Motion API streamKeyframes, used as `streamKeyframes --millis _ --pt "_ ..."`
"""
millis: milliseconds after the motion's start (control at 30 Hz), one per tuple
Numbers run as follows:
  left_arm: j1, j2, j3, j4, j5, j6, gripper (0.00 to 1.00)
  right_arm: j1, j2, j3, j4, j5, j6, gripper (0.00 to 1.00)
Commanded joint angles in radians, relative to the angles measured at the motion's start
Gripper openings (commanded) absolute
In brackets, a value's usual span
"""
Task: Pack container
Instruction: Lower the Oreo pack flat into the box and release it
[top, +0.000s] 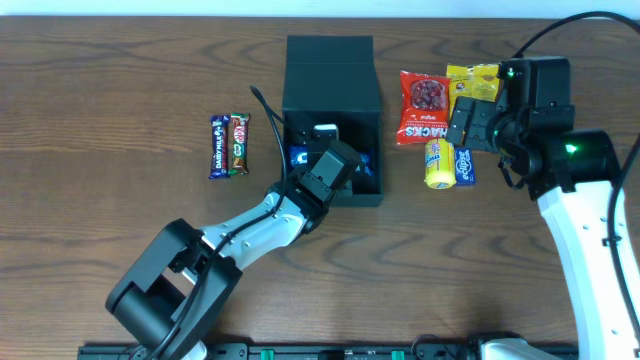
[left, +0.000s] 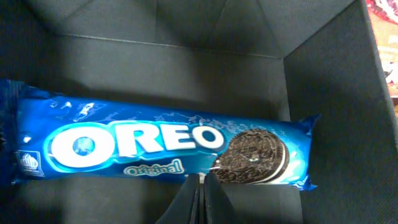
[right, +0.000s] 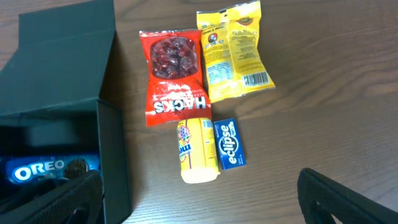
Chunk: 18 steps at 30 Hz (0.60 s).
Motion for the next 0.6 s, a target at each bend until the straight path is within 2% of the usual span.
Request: streamKeyframes --millis 0,133,367,567 --pt "0.008 0.040 0.004 -0.004 0.003 -0.033 0.06 -0.007 -0.003 -0.003 0.003 -0.001 0.018 0.99" --pt "0.010 0.045 0.003 -0.012 0.004 -0.015 0.05 -0.007 -0.003 -0.003 0.007 -0.002 0.018 0.99" --pt "0.014 0.045 0.004 -0.012 0.004 0.156 0.06 -0.007 -0.003 -0.003 0.014 -0.002 0.018 0.99" --pt "0.016 0.046 0.004 -0.014 0.016 0.185 0.06 -0.007 -0.003 -0.003 0.022 -0.002 0.018 0.99"
